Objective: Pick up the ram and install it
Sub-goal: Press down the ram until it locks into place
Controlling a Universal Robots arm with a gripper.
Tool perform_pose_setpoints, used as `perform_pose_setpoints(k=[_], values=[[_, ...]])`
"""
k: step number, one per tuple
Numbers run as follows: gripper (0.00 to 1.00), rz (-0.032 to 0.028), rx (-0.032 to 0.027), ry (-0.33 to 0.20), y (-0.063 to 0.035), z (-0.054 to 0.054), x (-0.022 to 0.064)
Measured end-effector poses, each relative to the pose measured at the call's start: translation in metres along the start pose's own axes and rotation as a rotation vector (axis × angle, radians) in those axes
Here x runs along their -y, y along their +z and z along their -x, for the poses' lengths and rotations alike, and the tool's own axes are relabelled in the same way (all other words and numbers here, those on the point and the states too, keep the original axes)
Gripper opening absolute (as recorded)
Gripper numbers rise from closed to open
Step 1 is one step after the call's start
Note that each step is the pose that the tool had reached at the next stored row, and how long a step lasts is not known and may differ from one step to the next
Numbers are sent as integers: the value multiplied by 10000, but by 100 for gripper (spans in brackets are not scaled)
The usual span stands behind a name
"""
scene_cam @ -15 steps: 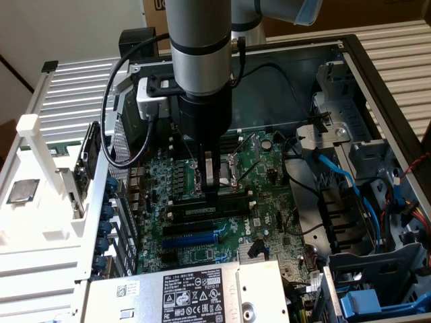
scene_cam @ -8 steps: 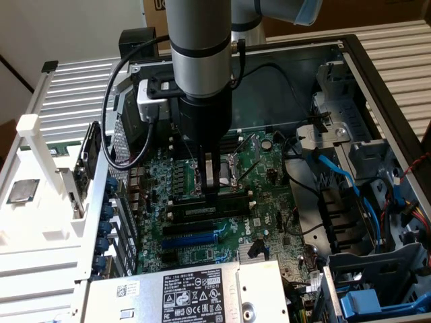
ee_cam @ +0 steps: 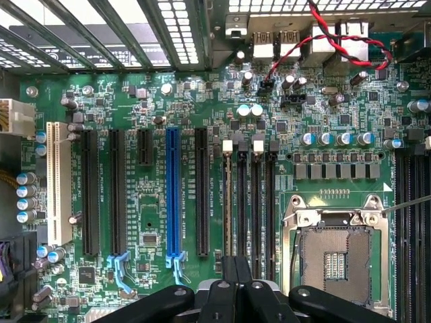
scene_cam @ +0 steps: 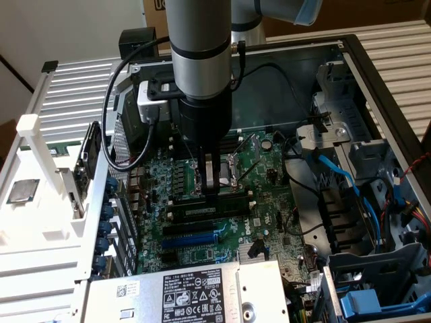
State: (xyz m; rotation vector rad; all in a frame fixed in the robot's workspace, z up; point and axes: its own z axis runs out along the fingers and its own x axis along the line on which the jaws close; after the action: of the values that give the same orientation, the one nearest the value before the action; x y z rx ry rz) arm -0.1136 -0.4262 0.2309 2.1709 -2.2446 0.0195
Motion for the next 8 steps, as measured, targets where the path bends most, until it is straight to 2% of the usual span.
perform_pose_setpoints(k=[8], values=[[11,0,0,2,1,-5,0]])
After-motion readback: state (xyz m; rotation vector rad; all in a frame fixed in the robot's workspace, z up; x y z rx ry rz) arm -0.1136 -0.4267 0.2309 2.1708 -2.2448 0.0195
